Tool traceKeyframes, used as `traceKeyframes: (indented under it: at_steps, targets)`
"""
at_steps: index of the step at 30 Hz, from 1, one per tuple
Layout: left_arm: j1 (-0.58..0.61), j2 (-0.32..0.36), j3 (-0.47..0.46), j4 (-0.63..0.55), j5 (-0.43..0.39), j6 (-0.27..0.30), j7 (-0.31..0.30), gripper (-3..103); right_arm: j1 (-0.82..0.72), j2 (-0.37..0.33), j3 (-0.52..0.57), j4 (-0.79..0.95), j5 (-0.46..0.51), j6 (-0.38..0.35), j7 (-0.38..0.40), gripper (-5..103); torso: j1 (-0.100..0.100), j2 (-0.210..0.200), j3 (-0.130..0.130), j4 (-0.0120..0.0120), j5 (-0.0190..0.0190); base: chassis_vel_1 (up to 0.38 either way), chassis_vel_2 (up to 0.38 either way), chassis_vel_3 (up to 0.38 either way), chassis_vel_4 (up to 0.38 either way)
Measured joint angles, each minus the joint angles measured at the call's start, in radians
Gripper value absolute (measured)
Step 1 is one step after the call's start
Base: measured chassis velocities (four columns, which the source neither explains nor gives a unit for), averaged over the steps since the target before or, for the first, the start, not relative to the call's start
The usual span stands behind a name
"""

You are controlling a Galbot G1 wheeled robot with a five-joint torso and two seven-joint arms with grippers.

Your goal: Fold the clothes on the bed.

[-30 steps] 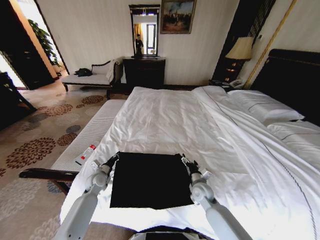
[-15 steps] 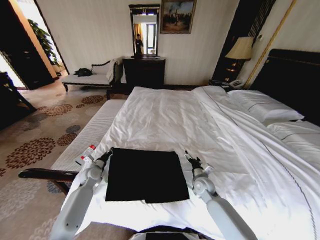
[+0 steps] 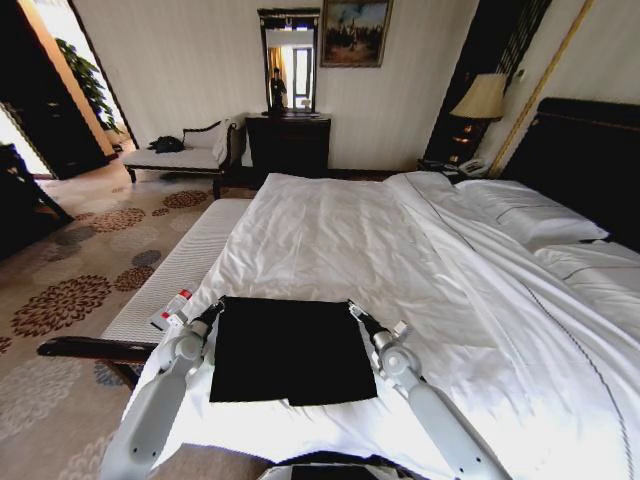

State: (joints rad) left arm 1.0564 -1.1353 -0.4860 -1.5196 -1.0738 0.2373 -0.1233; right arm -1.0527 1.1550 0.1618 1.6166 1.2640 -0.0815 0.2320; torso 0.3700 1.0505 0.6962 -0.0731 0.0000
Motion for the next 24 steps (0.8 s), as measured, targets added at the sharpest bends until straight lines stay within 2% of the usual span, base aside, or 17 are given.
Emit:
traceKeyframes:
  at_steps: [11, 12, 14, 15, 17, 20, 21, 24]
  targets:
    - [0.014, -0.004, 0.006, -0.025, 0.011, -0.002, -0.002, 0, 0.064, 0.042, -0.05, -0.106, -0.026, -0.028, 0.017, 103, 0.0, 0.0, 0.0, 0.0, -0.0002, 0.0, 0.0, 0.0, 0.0]
    - [0.014, -0.003, 0.006, -0.026, 0.011, -0.002, -0.002, 0, 0.065, 0.042, -0.05, -0.11, -0.027, -0.028, 0.017, 94, 0.0, 0.0, 0.0, -0.0001, -0.0002, 0.0, 0.0, 0.0, 0.0]
    - [0.014, -0.002, 0.006, -0.026, 0.011, -0.002, -0.002, 0, 0.065, 0.042, -0.049, -0.111, -0.027, -0.027, 0.018, 94, 0.0, 0.0, 0.0, -0.0002, -0.0002, 0.0, 0.0, 0.0, 0.0]
    - [0.013, -0.002, 0.006, -0.026, 0.011, -0.002, -0.002, 0, 0.065, 0.04, -0.048, -0.111, -0.027, -0.027, 0.018, 84, 0.0, 0.0, 0.0, -0.0001, -0.0001, 0.0, 0.0, 0.0, 0.0]
    - [0.012, -0.002, 0.006, -0.026, 0.01, -0.002, -0.003, 0, 0.059, 0.033, -0.044, -0.1, -0.019, -0.027, 0.019, 72, 0.0, 0.0, 0.0, -0.0002, 0.0, 0.0, 0.0, 0.0, 0.0]
    - [0.01, -0.004, 0.006, -0.026, 0.01, -0.002, -0.003, 0, 0.056, 0.028, -0.04, -0.089, -0.01, -0.026, 0.009, 72, 0.0, 0.0, 0.0, -0.0001, 0.0001, 0.0, 0.0, 0.0, 0.0]
    - [0.009, -0.005, 0.007, -0.026, 0.01, -0.002, -0.004, 0, 0.055, 0.027, -0.04, -0.088, -0.008, -0.02, -0.003, 61, 0.0, 0.0, 0.0, -0.0001, 0.0001, 0.0, 0.0, 0.0, 0.0]
    - [0.01, -0.008, 0.008, -0.024, 0.016, -0.003, -0.004, 0, 0.057, 0.032, -0.039, -0.094, -0.008, 0.001, -0.035, 50, 0.0, 0.0, 0.0, 0.0, 0.0001, 0.0, 0.0, 0.0, 0.0]
